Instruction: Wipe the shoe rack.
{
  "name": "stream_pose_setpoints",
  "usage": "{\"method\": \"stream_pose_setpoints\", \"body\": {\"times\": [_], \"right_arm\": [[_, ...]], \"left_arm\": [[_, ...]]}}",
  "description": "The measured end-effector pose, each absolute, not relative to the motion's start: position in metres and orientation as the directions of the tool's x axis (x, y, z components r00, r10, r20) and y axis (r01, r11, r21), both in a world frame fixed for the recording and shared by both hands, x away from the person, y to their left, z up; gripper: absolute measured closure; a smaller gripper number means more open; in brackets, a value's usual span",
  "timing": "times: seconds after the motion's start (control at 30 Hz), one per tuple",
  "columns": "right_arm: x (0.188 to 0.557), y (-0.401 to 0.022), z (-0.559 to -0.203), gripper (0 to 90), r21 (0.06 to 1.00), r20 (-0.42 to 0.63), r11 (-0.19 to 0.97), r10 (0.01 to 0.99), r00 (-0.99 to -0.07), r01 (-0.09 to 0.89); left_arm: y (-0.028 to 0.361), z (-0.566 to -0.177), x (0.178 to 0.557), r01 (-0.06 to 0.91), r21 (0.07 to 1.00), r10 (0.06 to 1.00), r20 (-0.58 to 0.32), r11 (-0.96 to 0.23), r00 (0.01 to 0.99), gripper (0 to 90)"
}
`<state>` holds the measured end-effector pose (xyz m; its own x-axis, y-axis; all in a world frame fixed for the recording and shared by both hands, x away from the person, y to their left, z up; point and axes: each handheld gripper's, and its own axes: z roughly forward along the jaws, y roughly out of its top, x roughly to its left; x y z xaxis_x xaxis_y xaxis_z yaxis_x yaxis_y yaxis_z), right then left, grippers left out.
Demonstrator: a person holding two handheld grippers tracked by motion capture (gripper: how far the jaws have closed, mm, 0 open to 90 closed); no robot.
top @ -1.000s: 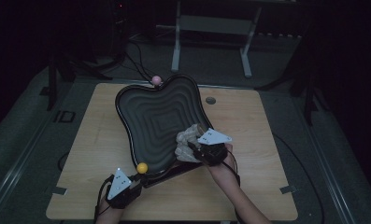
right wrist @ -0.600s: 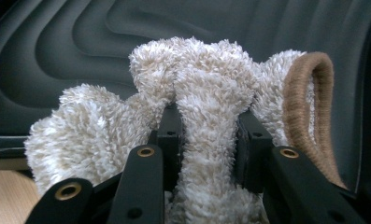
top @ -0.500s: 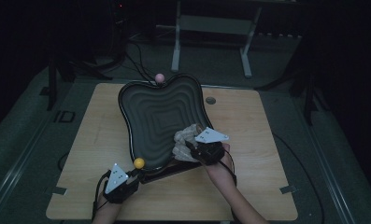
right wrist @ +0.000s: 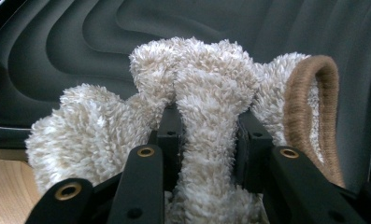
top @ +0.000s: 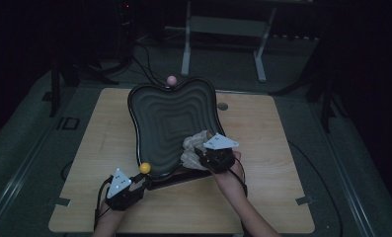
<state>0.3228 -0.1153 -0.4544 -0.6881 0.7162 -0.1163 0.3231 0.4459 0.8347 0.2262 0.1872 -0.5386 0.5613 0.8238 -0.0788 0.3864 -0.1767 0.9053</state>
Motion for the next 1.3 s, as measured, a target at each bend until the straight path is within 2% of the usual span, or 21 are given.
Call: {"method": "stream_pose_setpoints", "body": {"times": [0.2,0.37,0.5,0.6,1.1,1.3], "right_arm": [[0.323,-0.116,-0.454,68.2,0.835,-0.113,0.444,0.717,-0.688,0.324],[0.322,-0.116,-0.455,68.2,0.839,-0.112,0.439,0.72,-0.685,0.323],[0.322,-0.116,-0.455,68.1,0.839,-0.111,0.438,0.72,-0.685,0.324],[0.323,-0.116,-0.455,68.1,0.838,-0.111,0.439,0.718,-0.687,0.323],[0.322,-0.116,-0.456,68.1,0.842,-0.11,0.435,0.718,-0.688,0.32],[0.322,-0.116,-0.456,68.1,0.842,-0.111,0.436,0.717,-0.688,0.319]], "left_arm": [[0.205,-0.527,0.208,0.369,0.917,0.826,-0.09,-0.148,0.557,60.0],[0.215,-0.507,0.19,0.265,0.955,0.822,-0.041,-0.136,0.568,56.7],[0.211,-0.491,0.19,0.203,0.969,0.797,-0.008,-0.144,0.604,51.3],[0.204,-0.487,0.198,0.195,0.966,0.788,0.015,-0.17,0.616,50.4],[0.192,-0.49,0.234,0.191,0.965,0.759,0.01,-0.177,0.651,51.7],[0.185,-0.494,0.239,0.195,0.962,0.757,0.02,-0.193,0.653,57.6]]}}
